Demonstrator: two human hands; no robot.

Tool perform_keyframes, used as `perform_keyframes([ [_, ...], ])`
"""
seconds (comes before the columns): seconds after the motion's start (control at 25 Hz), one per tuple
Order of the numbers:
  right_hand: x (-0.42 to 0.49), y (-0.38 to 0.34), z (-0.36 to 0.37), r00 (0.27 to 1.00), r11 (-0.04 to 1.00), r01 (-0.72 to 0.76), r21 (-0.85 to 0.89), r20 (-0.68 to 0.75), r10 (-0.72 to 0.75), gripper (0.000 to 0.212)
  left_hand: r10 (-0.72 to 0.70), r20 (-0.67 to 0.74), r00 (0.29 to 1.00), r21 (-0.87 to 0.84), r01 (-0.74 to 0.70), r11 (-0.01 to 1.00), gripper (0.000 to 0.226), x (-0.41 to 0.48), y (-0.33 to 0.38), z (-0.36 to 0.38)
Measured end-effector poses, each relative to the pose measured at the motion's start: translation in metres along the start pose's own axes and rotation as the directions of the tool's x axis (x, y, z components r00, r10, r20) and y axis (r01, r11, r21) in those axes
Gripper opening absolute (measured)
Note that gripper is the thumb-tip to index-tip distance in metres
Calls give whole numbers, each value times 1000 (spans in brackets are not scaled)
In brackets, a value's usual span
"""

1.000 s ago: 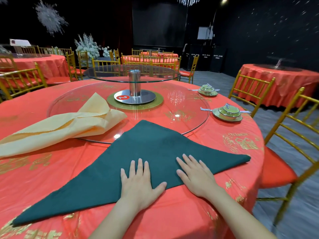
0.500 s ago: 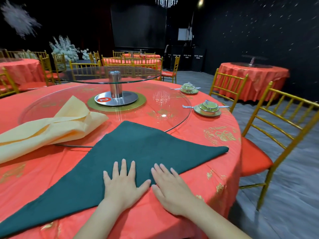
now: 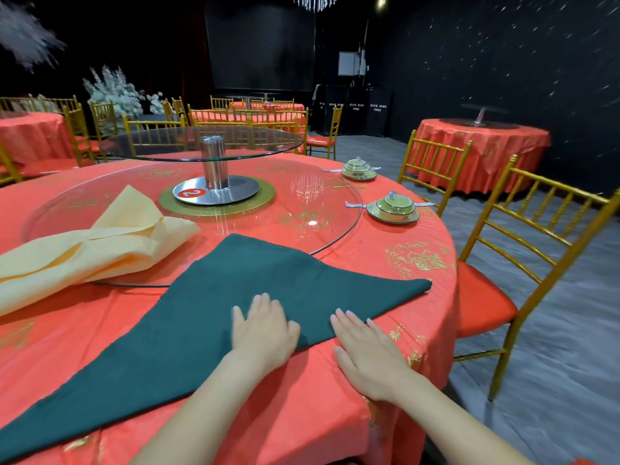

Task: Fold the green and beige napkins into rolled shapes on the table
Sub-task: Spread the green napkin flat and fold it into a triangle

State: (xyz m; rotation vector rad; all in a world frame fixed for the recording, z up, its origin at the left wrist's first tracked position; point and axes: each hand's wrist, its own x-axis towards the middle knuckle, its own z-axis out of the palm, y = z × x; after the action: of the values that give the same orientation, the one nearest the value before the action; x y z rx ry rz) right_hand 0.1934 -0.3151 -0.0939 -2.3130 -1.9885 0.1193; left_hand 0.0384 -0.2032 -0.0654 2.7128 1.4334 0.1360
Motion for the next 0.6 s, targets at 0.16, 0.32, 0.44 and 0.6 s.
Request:
perform_keyframes([
  [0.16, -2, 1, 0, 1000, 1000, 2, 20, -8, -2, 92, 129, -80, 988, -88, -136, 987, 52, 8, 36, 29],
  [0.32, 9, -11, -9, 994, 989, -104, 108, -32, 108, 65, 118, -65, 991, -38, -121, 992, 70, 14, 33, 41],
  [0.44, 44, -13, -11, 973, 954, -196, 225, -73, 217, 56, 117, -61, 991, -39, -120, 992, 100, 12, 36, 40],
  [0.6, 63, 7, 1, 960, 956, -272, 111, -41, 277, 59, 93, -76, 993, -24, -95, 995, 102, 13, 37, 42],
])
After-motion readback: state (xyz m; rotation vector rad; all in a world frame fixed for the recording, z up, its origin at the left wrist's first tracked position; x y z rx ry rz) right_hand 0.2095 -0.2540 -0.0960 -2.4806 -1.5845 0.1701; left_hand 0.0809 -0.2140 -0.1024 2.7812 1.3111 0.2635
